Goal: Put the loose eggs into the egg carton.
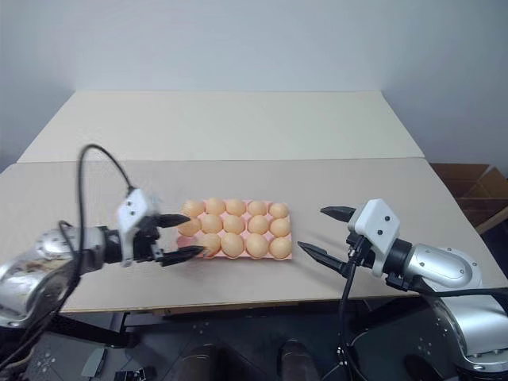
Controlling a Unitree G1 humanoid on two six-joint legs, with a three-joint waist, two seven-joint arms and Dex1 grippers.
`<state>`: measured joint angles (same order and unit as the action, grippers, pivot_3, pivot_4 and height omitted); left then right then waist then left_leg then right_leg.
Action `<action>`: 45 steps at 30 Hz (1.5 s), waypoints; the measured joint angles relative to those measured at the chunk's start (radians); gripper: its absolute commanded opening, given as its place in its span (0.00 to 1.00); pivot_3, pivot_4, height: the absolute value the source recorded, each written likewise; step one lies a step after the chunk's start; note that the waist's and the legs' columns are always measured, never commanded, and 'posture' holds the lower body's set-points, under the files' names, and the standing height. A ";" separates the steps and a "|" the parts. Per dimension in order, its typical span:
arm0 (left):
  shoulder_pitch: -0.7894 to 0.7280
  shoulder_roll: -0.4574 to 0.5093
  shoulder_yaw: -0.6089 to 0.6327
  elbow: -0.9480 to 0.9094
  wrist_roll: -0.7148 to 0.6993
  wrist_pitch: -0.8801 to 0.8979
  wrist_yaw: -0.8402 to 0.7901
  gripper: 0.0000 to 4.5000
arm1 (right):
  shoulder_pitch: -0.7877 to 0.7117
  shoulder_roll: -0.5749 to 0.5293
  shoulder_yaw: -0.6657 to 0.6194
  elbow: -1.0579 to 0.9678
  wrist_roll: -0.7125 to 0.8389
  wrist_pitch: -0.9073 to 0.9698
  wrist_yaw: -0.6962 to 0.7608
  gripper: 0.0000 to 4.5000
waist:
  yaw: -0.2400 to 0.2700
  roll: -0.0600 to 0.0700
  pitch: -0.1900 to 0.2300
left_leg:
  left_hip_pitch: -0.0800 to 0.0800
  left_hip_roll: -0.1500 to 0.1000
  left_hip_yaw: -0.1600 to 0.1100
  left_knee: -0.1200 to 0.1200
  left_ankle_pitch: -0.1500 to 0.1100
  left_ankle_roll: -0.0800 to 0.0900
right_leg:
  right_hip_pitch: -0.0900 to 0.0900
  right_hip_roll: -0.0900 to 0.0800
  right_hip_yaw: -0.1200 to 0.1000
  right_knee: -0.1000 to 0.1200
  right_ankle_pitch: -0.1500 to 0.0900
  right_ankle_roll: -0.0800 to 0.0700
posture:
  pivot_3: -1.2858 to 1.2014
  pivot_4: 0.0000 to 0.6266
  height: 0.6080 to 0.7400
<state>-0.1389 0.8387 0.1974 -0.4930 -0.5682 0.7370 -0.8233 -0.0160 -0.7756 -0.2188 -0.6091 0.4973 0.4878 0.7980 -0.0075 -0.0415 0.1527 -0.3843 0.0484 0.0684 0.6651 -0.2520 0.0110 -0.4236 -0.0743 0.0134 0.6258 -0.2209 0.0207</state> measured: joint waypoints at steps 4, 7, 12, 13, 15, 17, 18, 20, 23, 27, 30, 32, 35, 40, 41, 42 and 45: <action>0.167 -0.024 0.207 0.059 0.040 -0.201 -0.044 0.99 | -0.002 -0.001 -0.004 0.014 0.006 -0.004 0.033 1.00 | 0.000 0.000 0.000 | 0.000 0.000 0.001 0.000 0.000 0.000 | 0.000 -0.001 -0.001 -0.001 0.000 0.000 | 0.52 0.24 1.00; 0.313 -0.008 0.354 0.115 0.037 -0.239 -0.118 0.99 | -0.010 -0.005 -0.008 0.056 0.022 -0.016 0.077 1.00 | -0.003 0.000 0.000 | 0.000 0.000 0.002 0.000 0.000 0.000 | 0.000 -0.001 -0.001 -0.001 -0.002 -0.003 | 0.52 0.24 1.00; 0.454 -0.010 0.508 0.137 0.011 -0.257 -0.200 0.99 | -0.028 -0.025 -0.009 0.119 0.034 -0.036 0.135 1.00 | 0.008 0.000 0.000 | 0.001 0.000 0.003 0.001 0.000 0.000 | 0.000 -0.002 -0.001 -0.001 -0.004 -0.006 | 0.52 0.24 1.00; 0.470 -0.016 0.519 0.137 0.006 -0.256 -0.206 0.99 | -0.037 -0.025 -0.008 0.128 0.034 -0.037 0.141 1.00 | 0.010 0.000 0.000 | 0.001 0.000 0.003 0.001 0.000 0.000 | 0.000 -0.002 -0.001 0.000 -0.004 -0.006 | 0.52 0.24 1.00; 0.481 -0.039 0.527 0.129 -0.008 -0.254 -0.197 0.99 | -0.049 -0.026 -0.007 0.136 0.034 -0.039 0.145 1.00 | 0.013 0.000 0.000 | 0.001 0.001 0.003 0.001 0.000 0.000 | 0.000 -0.002 -0.001 0.000 -0.004 -0.006 | 0.52 0.24 1.00; 0.489 -0.059 0.526 0.110 -0.020 -0.246 -0.177 0.99 | -0.053 -0.028 -0.006 0.144 0.034 -0.040 0.147 1.00 | 0.014 0.000 0.000 | 0.000 0.001 0.003 0.001 0.000 0.000 | 0.000 -0.001 -0.001 0.000 -0.004 -0.006 | 0.52 0.24 1.00; 0.488 -0.060 0.526 0.105 -0.023 -0.234 -0.164 0.99 | -0.056 -0.029 -0.005 0.147 0.034 -0.040 0.148 1.00 | 0.014 0.000 0.000 | 0.000 0.001 0.003 0.001 0.000 0.000 | 0.000 -0.001 -0.001 0.000 -0.004 -0.006 | 0.52 0.24 1.00; 0.476 -0.051 0.520 0.092 -0.027 -0.187 -0.126 0.99 | -0.063 -0.030 -0.004 0.147 0.034 -0.040 0.150 1.00 | 0.015 0.000 0.000 | 0.001 0.001 0.003 0.001 0.000 0.000 | 0.000 -0.001 -0.001 0.000 -0.003 -0.006 | 0.52 0.24 1.00; 0.389 -0.027 0.477 0.086 -0.045 -0.067 -0.029 0.99 | -0.074 -0.032 -0.001 0.148 0.034 -0.040 0.151 1.00 | 0.019 0.000 0.000 | 0.001 0.001 0.002 0.001 0.000 0.000 | 0.000 -0.001 -0.001 0.001 -0.002 -0.004 | 0.52 0.24 1.00; 0.209 -0.028 0.373 0.093 -0.049 0.084 0.147 0.99 | -0.083 -0.033 0.003 0.146 0.033 -0.040 0.147 1.00 | 0.018 -0.001 0.000 | 0.001 0.000 0.002 0.002 0.000 0.000 | 0.001 -0.001 -0.001 0.001 0.001 0.001 | 0.52 0.24 1.00; 0.025 -0.071 0.252 0.167 0.010 0.166 0.301 0.99 | -0.084 -0.033 0.007 0.145 0.033 -0.040 0.138 1.00 | 0.018 -0.001 -0.001 | 0.001 -0.001 0.001 0.002 0.000 0.000 | 0.002 -0.001 0.000 0.001 0.002 0.001 | 0.52 0.24 1.00; -0.061 -0.108 0.180 0.247 0.058 0.191 0.377 0.99 | -0.085 -0.032 0.009 0.139 0.033 -0.040 0.134 1.00 | 0.019 -0.001 -0.001 | 0.000 -0.001 0.001 0.002 0.000 0.000 | 0.002 -0.001 -0.001 0.001 0.002 0.001 | 0.52 0.24 1.00; -0.158 -0.152 0.085 0.394 0.117 0.194 0.425 0.99 | -0.085 -0.032 0.009 0.136 0.033 -0.040 0.123 1.00 | 0.012 -0.001 -0.001 | -0.001 -0.001 0.001 0.002 0.000 0.000 | 0.001 0.000 0.000 0.000 0.002 0.001 | 0.52 0.24 1.00; -0.292 -0.173 -0.010 0.584 0.190 0.179 0.433 0.87 | -0.079 -0.031 0.009 0.120 0.034 -0.039 0.102 1.00 | 0.011 -0.002 -0.001 | -0.002 -0.001 0.001 0.002 0.000 0.000 | 0.001 0.000 -0.001 0.000 0.002 0.001 | 0.52 0.24 1.00; -0.309 -0.173 -0.026 0.607 0.204 0.166 0.427 0.80 | -0.073 -0.030 0.007 0.107 0.035 -0.039 0.093 1.00 | 0.012 -0.002 -0.001 | -0.001 -0.001 0.001 0.002 0.000 0.000 | 0.001 0.000 -0.001 0.000 0.002 0.001 | 0.52 0.24 1.00; -0.320 -0.177 -0.035 0.625 0.215 0.153 0.424 0.72 | -0.062 -0.029 0.004 0.096 0.036 -0.036 0.081 1.00 | 0.013 -0.002 -0.001 | -0.001 -0.001 0.001 0.002 0.000 0.000 | 0.001 -0.001 -0.001 0.000 0.002 0.001 | 0.52 0.24 1.00; -0.332 -0.183 -0.044 0.640 0.224 0.138 0.402 0.52 | -0.021 -0.025 -0.001 0.073 0.036 -0.025 0.060 1.00 | 0.016 -0.002 -0.001 | -0.002 -0.001 0.001 0.003 0.000 0.000 | 0.001 -0.001 -0.001 0.000 0.002 0.001 | 0.52 0.24 1.00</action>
<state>-0.4706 0.6561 0.1538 0.1467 -0.3442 0.8755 -0.4215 -0.0368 -0.8007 -0.2203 -0.5358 0.5336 0.4625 0.8578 0.0084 -0.0434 0.1519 -0.3860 0.0472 0.0695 0.6676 -0.2519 0.0109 -0.4228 -0.0754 0.0124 0.6260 -0.2190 0.0222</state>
